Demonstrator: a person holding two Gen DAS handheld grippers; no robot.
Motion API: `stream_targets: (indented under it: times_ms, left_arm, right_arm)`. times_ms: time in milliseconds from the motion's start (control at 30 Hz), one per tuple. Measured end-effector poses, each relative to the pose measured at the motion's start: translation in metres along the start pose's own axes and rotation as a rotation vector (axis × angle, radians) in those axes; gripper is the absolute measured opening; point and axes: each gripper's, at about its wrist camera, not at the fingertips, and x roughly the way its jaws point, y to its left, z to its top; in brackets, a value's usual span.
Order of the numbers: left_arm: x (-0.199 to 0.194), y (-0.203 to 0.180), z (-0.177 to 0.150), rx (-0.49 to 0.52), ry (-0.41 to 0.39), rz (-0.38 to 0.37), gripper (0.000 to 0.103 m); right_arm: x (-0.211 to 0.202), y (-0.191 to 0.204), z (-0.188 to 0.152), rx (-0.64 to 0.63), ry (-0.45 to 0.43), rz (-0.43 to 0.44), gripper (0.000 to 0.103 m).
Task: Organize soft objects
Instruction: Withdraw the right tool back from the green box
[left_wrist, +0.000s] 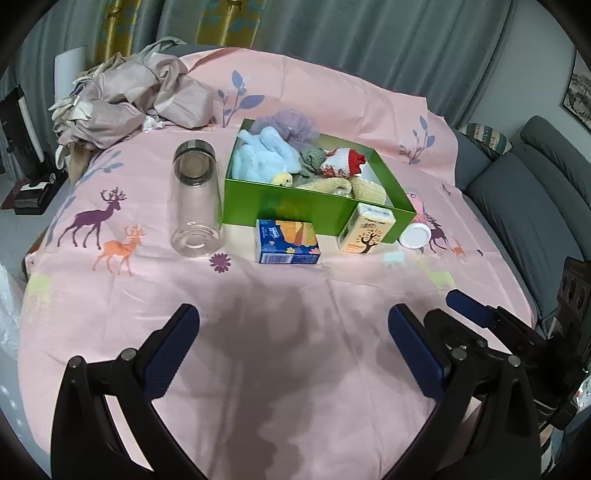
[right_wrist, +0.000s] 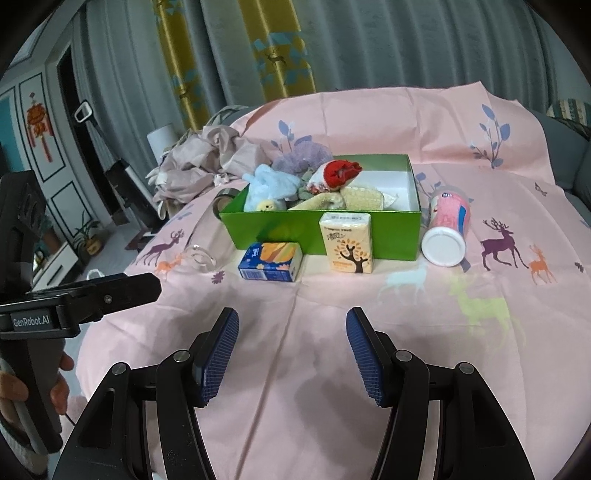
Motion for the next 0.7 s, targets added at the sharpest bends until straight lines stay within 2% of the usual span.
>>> stream_targets:
  times_ms: [267,700]
  left_arm:
    - [0.014,0.009,-0.005,-0.023,0.042,-0.027,0.102]
    - [0.029,0.032,-0.006,-0.071,0.069,-0.006,0.102]
  right_arm:
    - [0.009,0.002,-0.004,-0.011,0.034,-0.019,0.061]
    - [0.032,0.002,-0.005,-0.001,0.066,-0.006,0.061]
